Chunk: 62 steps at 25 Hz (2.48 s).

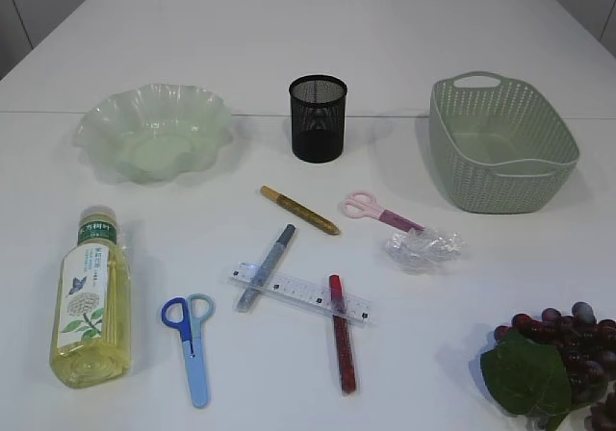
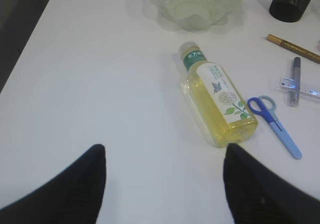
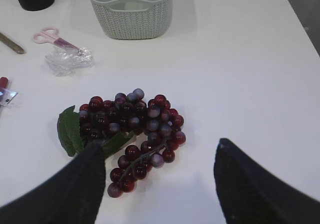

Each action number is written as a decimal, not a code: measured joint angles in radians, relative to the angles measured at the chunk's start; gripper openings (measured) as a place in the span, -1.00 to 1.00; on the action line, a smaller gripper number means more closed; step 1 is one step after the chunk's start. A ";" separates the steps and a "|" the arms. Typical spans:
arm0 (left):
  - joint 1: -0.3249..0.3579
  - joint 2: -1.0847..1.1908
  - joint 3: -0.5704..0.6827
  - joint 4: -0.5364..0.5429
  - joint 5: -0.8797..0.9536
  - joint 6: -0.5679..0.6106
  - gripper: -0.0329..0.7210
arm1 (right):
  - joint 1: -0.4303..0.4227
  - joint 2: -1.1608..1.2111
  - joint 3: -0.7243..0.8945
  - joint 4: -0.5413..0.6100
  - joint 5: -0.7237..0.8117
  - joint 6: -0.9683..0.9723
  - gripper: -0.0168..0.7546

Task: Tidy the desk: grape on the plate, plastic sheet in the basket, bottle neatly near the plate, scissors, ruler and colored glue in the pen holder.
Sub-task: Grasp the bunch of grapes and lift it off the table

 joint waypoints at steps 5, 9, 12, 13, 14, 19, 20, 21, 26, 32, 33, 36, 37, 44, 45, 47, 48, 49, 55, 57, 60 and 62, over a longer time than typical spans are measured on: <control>0.000 0.000 0.000 -0.001 0.000 0.000 0.49 | 0.000 0.000 0.000 0.000 0.000 0.000 0.42; 0.000 0.000 0.000 -0.001 0.000 0.000 0.49 | 0.000 0.000 0.000 0.000 0.000 0.000 0.42; 0.000 0.000 0.000 -0.001 0.000 0.000 0.49 | 0.000 0.000 0.000 0.000 0.000 0.000 0.42; 0.000 0.000 0.000 -0.001 0.000 0.000 0.49 | 0.000 0.000 0.000 0.000 0.000 0.000 0.42; 0.000 0.000 0.000 -0.001 0.000 0.000 0.49 | 0.000 0.000 0.000 0.000 0.000 0.000 0.42; 0.000 0.000 0.000 -0.001 0.000 0.000 0.48 | 0.000 0.000 0.000 0.000 0.000 0.000 0.42; 0.000 0.000 0.000 -0.001 0.000 0.000 0.47 | 0.000 0.000 0.000 0.000 0.000 0.000 0.42; 0.000 0.000 0.000 -0.001 0.000 0.000 0.46 | 0.000 0.000 0.000 0.000 0.000 0.000 0.42; 0.000 0.000 0.000 -0.001 0.000 0.000 0.44 | 0.000 0.000 0.000 0.000 0.000 0.000 0.42; 0.000 0.000 0.000 -0.001 0.000 0.000 0.44 | 0.000 0.000 0.000 0.000 0.000 0.000 0.42; 0.000 0.000 0.000 -0.001 0.000 0.000 0.44 | 0.000 0.000 0.000 0.000 0.000 0.000 0.42; 0.000 0.000 0.000 -0.001 0.000 0.000 0.43 | 0.000 0.000 0.000 0.000 0.000 0.010 0.41; 0.000 0.000 0.000 -0.001 0.000 0.000 0.42 | 0.000 0.000 0.000 -0.014 0.000 0.012 0.39; 0.000 0.064 -0.057 -0.010 -0.115 0.049 0.32 | 0.000 0.002 -0.031 -0.101 -0.174 0.109 0.31; 0.000 0.100 -0.065 -0.012 -0.128 0.054 0.31 | 0.000 0.010 -0.033 -0.103 -0.196 0.126 0.31; 0.000 0.176 -0.076 -0.024 -0.148 0.057 0.31 | 0.000 0.072 -0.035 -0.106 -0.212 0.142 0.31; 0.000 0.218 -0.078 -0.037 -0.162 0.057 0.30 | 0.000 0.110 -0.035 -0.106 -0.215 0.146 0.31; 0.000 0.262 -0.078 -0.047 -0.175 0.058 0.30 | 0.000 0.160 -0.035 -0.106 -0.219 0.151 0.31; 0.000 0.514 -0.078 -0.167 -0.275 0.060 0.29 | 0.000 0.486 -0.037 -0.088 -0.240 0.154 0.31; 0.000 0.599 -0.088 -0.194 -0.286 0.060 0.28 | 0.000 0.612 -0.050 -0.064 -0.245 0.154 0.31; 0.000 0.700 -0.127 -0.206 -0.290 0.060 0.28 | 0.000 0.782 -0.093 -0.044 -0.234 0.155 0.31; 0.000 0.759 -0.163 -0.210 -0.290 0.060 0.27 | 0.000 0.880 -0.127 -0.049 -0.203 0.147 0.31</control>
